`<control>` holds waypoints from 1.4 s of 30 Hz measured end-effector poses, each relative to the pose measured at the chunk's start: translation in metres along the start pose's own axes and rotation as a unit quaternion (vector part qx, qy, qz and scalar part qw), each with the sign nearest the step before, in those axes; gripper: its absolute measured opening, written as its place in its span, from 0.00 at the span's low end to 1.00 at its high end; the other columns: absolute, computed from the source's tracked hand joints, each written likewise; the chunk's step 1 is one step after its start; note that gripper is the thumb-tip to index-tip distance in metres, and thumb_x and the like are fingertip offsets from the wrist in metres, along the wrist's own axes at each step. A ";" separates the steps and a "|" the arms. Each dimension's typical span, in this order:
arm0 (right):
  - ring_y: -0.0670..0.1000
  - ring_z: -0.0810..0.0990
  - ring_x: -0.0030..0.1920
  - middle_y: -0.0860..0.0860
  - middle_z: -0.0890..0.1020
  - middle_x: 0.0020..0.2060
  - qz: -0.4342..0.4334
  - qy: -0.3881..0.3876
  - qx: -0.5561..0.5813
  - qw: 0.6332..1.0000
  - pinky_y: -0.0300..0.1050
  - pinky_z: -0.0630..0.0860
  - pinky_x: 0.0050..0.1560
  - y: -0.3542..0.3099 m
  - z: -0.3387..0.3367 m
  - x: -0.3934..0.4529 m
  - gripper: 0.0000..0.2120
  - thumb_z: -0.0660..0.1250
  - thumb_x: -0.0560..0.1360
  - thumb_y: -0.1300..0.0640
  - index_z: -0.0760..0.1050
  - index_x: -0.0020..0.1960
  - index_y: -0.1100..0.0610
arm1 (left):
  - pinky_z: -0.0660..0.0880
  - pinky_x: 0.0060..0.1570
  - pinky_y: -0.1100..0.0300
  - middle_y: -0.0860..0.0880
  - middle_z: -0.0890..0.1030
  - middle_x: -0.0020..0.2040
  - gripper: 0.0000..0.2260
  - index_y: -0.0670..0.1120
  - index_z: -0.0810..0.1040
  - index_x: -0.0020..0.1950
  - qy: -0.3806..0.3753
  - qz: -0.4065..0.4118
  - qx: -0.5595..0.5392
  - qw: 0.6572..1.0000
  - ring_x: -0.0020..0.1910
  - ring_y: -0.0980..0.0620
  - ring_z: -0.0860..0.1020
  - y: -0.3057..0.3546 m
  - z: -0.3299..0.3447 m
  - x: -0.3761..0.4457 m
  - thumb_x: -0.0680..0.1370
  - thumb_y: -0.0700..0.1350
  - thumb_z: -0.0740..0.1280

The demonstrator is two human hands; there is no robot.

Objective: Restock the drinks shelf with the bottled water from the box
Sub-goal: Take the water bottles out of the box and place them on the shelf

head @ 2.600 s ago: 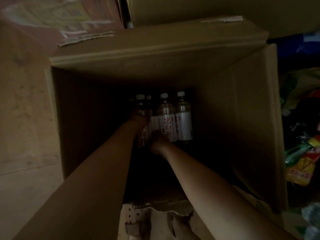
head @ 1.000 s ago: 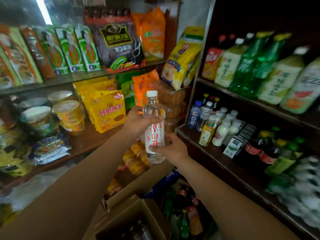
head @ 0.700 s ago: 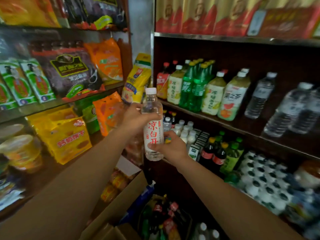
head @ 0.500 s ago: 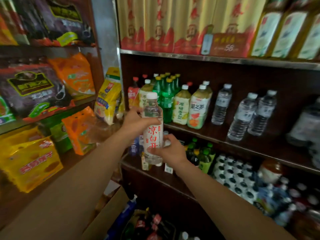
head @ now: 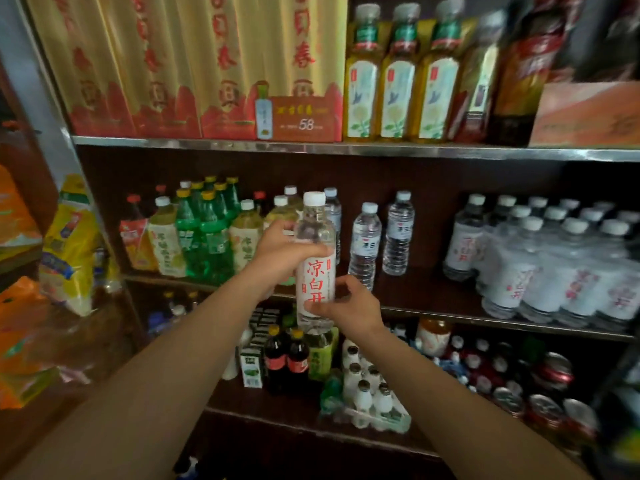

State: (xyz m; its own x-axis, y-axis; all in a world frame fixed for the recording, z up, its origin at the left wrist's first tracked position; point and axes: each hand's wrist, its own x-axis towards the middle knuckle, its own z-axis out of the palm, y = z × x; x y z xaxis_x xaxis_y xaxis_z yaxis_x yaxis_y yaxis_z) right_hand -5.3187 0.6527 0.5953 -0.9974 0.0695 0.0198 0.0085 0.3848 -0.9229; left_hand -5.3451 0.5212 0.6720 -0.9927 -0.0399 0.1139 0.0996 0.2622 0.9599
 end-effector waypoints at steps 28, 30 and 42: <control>0.43 0.80 0.40 0.46 0.81 0.40 0.085 0.170 -0.004 0.982 0.37 0.77 0.39 0.127 -0.196 0.057 0.25 0.80 0.63 0.54 0.75 0.56 0.55 | 0.78 0.49 0.53 0.51 0.81 0.50 0.23 0.49 0.72 0.52 -0.192 0.005 -0.024 0.981 0.49 0.53 0.80 0.007 0.260 0.077 0.64 0.44 0.79; 0.45 0.81 0.42 0.48 0.83 0.42 0.092 0.180 -0.016 0.979 0.43 0.80 0.44 0.136 -0.197 0.064 0.25 0.81 0.63 0.54 0.75 0.56 0.55 | 0.77 0.47 0.57 0.50 0.81 0.51 0.22 0.49 0.72 0.52 -0.206 0.003 -0.020 0.978 0.48 0.54 0.80 0.002 0.270 0.084 0.64 0.42 0.79; 0.49 0.81 0.46 0.48 0.82 0.44 0.081 0.299 -0.113 0.944 0.46 0.79 0.47 0.153 -0.188 0.100 0.16 0.73 0.71 0.51 0.72 0.54 0.54 | 0.78 0.53 0.51 0.50 0.81 0.55 0.25 0.47 0.70 0.56 -0.248 0.073 0.021 0.966 0.52 0.54 0.80 -0.011 0.307 0.132 0.65 0.41 0.79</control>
State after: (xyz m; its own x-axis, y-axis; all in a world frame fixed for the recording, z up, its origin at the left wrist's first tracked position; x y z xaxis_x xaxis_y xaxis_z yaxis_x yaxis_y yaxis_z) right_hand -5.4033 0.8914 0.5286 -0.7629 0.6262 0.1609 0.2408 0.5062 -0.8281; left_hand -5.4978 0.8093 0.5978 -0.8801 0.4638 0.1012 0.2487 0.2690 0.9305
